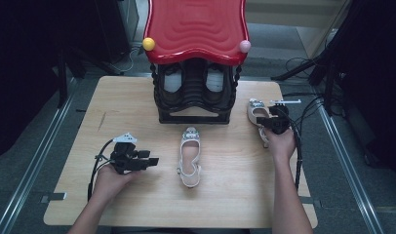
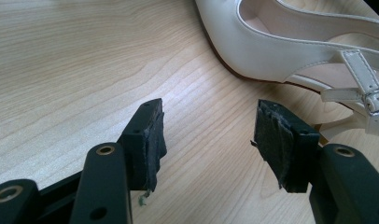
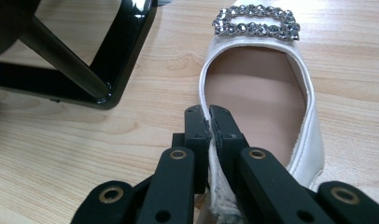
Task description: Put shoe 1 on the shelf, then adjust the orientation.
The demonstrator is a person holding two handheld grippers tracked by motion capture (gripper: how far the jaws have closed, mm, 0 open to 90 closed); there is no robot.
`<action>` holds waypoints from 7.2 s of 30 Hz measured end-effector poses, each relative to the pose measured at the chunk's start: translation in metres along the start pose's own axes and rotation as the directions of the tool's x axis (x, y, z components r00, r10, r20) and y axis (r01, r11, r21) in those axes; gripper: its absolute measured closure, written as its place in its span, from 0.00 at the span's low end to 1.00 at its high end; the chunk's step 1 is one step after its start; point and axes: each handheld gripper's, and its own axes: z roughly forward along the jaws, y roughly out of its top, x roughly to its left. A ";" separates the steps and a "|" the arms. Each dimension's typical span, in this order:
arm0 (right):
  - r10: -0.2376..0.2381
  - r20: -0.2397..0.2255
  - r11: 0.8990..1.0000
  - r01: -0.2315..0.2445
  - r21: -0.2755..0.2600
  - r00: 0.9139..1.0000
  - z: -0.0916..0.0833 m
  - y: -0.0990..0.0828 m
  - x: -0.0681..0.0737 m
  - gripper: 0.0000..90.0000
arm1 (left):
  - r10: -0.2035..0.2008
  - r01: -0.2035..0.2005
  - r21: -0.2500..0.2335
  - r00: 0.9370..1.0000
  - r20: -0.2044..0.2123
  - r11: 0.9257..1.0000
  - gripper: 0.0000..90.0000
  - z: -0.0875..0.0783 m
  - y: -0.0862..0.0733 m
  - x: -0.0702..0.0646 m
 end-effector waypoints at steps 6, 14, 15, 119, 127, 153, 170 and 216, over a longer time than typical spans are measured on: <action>0.059 -0.031 0.997 -0.060 -0.042 0.998 -0.012 0.002 -0.008 0.98 | 0.003 -0.003 0.006 1.000 -0.002 1.000 0.48 0.001 0.000 0.001; 0.108 -0.139 0.989 -0.120 -0.082 0.984 -0.030 0.000 -0.013 0.98 | -0.001 0.001 0.004 1.000 0.001 1.000 0.48 0.002 0.002 0.000; 0.106 -0.149 0.990 -0.119 -0.081 0.983 -0.032 0.000 -0.012 0.98 | 0.005 -0.005 0.003 1.000 0.003 1.000 0.48 0.003 0.002 0.000; -0.180 -0.242 0.979 0.199 0.054 0.953 -0.019 -0.079 0.185 0.92 | 0.097 -0.100 0.031 0.991 0.097 0.995 0.46 0.037 0.037 -0.016; -0.170 -0.307 0.985 0.172 -0.020 0.937 -0.042 -0.075 0.174 0.91 | 0.090 -0.093 0.030 0.990 0.105 0.995 0.48 0.040 0.038 -0.017; -0.110 -0.212 0.988 0.129 0.081 0.971 -0.020 -0.093 0.117 1.00 | 0.111 -0.128 0.066 0.971 0.210 0.990 0.92 0.061 0.035 -0.029; -0.095 -0.221 0.990 0.115 0.080 0.971 -0.020 -0.094 0.114 1.00 | 0.144 -0.162 0.076 0.969 0.202 0.984 0.87 0.061 0.035 -0.036; -0.142 -0.307 0.985 0.164 0.048 0.941 -0.006 -0.061 0.179 0.68 | 0.122 -0.123 0.005 0.987 0.100 0.992 0.64 0.030 0.044 -0.013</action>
